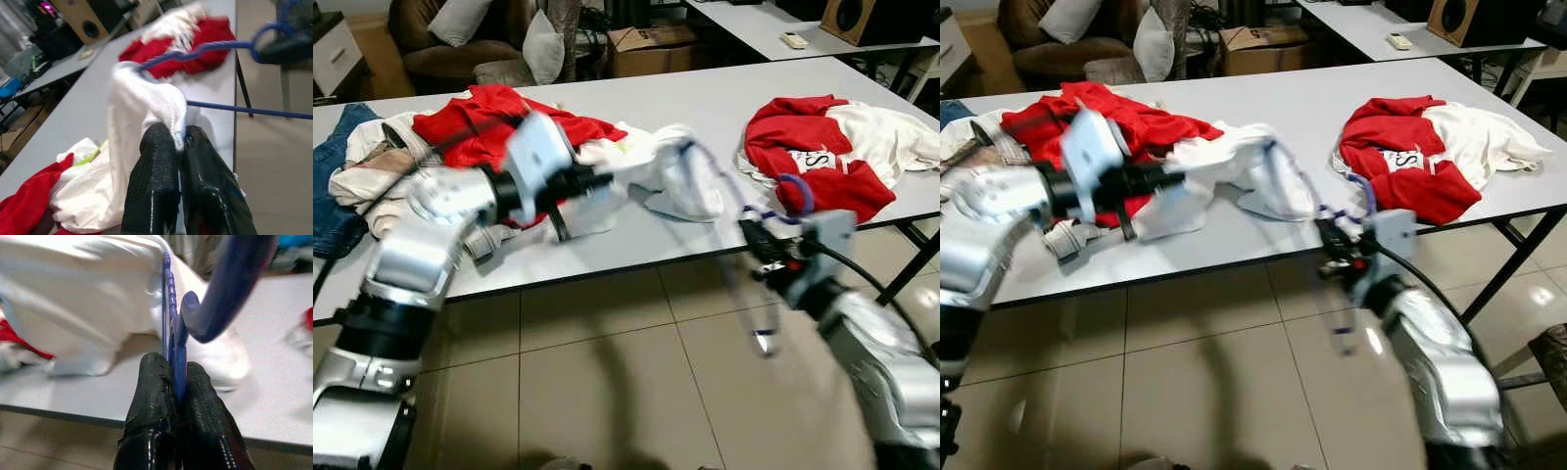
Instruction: Hang hanger
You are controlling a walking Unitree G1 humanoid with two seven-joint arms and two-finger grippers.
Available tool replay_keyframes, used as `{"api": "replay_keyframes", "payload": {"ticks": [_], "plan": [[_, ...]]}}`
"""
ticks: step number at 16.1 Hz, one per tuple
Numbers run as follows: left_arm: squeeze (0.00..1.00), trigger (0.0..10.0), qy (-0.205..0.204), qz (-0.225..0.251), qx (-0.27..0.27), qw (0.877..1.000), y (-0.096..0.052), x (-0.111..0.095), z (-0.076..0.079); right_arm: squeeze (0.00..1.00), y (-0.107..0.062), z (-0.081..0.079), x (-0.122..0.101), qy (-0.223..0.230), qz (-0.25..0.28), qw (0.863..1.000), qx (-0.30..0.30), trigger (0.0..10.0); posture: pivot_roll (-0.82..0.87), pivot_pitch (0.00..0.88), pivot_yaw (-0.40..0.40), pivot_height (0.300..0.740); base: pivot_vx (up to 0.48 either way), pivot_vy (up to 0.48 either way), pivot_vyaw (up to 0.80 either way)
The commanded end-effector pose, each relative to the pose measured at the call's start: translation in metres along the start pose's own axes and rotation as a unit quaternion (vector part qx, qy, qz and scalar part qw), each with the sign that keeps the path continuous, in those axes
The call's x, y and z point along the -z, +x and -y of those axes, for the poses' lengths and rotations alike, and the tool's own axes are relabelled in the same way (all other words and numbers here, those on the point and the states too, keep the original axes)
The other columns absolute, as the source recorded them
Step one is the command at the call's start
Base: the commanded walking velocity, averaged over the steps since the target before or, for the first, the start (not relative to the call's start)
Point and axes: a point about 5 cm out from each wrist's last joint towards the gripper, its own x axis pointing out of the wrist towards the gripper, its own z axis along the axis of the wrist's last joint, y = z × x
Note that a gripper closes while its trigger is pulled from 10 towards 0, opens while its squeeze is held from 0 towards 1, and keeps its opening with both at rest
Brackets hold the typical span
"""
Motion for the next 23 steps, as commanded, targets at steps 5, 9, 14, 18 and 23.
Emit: {"api": "replay_keyframes", "payload": {"ticks": [5,9,14,18,23], "plan": [[0.0,0.0,0.1,-0.107,0.038,0.989,0.001,0.033,0.022,0.0,0.002,-0.006,-0.044,0.148,0.106,0.98,-0.086,10.0,-0.12,0.0,0.02,0.74,0.0,0.0,0.0],[0.0,0.0,0.141,-0.134,0.004,0.981,-0.006,0.039,0.008,0.0,-0.016,0.003,-0.019,0.141,0.02,0.988,-0.06,10.0,-0.14,0.0,0.026,0.74,0.0,0.0,0.0],[0.0,2.9,0.18,-0.185,-0.032,0.966,-0.023,0.052,-0.006,0.0,-0.035,0.016,0.019,0.097,-0.111,0.989,0.017,10.0,-0.15,0.0,0.029,0.74,0.0,0.0,0.0],[1.0,10.0,0.091,-0.179,0.04,0.979,-0.038,0.07,0.021,0.0,-0.034,0.008,0.017,0.101,-0.102,0.99,-0.002,10.0,-0.15,0.0,0.028,0.74,0.0,0.0,0.0],[1.0,10.0,0.049,-0.197,0.116,0.972,-0.047,0.087,0.047,0.0,-0.023,-0.005,0.013,0.098,-0.089,0.99,-0.039,10.0,-0.13,0.0,0.018,0.74,0.0,0.0,0.0]]}}
